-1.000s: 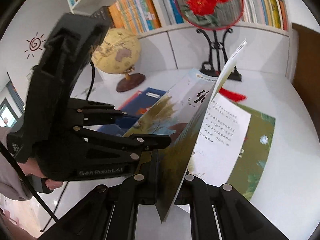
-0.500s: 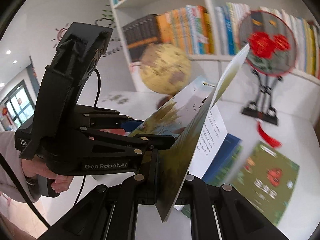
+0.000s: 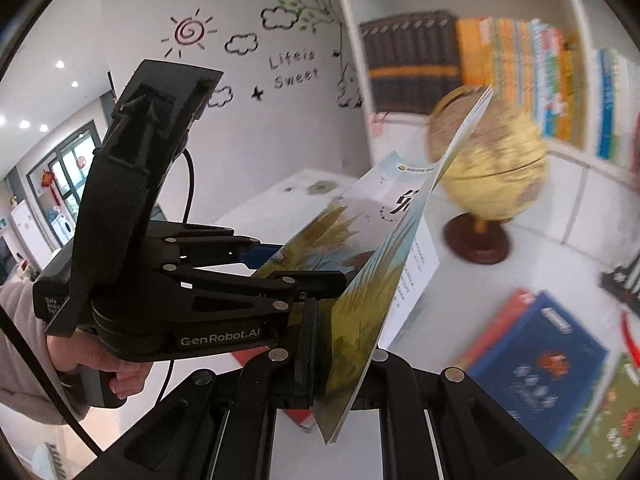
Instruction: Organize books
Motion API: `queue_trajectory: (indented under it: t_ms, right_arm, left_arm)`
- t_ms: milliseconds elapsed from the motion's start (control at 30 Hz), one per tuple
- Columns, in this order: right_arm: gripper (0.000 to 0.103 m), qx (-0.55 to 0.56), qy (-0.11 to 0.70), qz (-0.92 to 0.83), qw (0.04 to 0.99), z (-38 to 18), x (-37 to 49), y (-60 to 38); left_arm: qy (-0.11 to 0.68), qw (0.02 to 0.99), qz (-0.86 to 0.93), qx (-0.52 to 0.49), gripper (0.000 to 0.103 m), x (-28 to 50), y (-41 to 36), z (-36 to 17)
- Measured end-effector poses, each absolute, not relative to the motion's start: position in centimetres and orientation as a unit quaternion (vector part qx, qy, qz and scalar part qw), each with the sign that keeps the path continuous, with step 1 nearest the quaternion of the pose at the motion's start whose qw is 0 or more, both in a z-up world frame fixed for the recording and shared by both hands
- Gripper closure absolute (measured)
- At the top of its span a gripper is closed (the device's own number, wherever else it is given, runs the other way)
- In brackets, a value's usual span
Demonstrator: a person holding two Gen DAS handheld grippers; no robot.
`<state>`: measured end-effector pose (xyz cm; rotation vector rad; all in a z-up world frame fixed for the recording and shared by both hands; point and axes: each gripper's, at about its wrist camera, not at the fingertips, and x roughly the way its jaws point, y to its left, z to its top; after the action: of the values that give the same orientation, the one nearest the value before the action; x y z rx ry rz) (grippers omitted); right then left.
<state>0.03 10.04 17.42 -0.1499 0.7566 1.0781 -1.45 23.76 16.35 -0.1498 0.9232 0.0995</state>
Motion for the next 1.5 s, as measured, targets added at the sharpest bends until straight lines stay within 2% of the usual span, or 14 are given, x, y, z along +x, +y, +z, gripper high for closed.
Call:
queue_trajectory:
  t_ms: [300,600,933,1067,1133,1300,1500]
  right_arm:
    - [0.095,-0.044,0.431,0.477,0.765,12.6,0.1,16.6]
    - [0.095,0.069,0.528,0.402,0.745,6.9,1.6,16.4]
    - [0.095,0.106,0.559,0.377,0.731,5.6,0.0,16.8]
    - [0.093,0.098,0.559,0.375,0.733,5.4,0.0,17.0]
    - [0.093,0.105,0.563,0.374,0.729,5.4,0.2,17.0]
    - [0.085,0.111,0.572,0.382,0.718,5.3,0.5,17.0]
    - [0.066,0.105,0.586,0.358,0.719,6.0,0.2,16.9]
  left_arm:
    - [0.495,0.862,0.056,-0.097,0.073,-2.5,28.2,10.8]
    - [0.514,0.849,0.060,-0.109,0.071,-3.0,29.3,8.7]
    - [0.533,0.836,0.058,-0.116,0.070,-3.3,30.3,8.0]
    - [0.537,0.835,0.061,-0.106,0.067,-3.4,30.2,8.0]
    - [0.540,0.833,0.073,-0.098,0.061,-3.3,30.3,8.1]
    - [0.557,0.818,0.093,-0.112,0.060,-3.7,31.3,7.9]
    - [0.562,0.811,0.121,-0.109,0.060,-4.3,32.0,8.4]
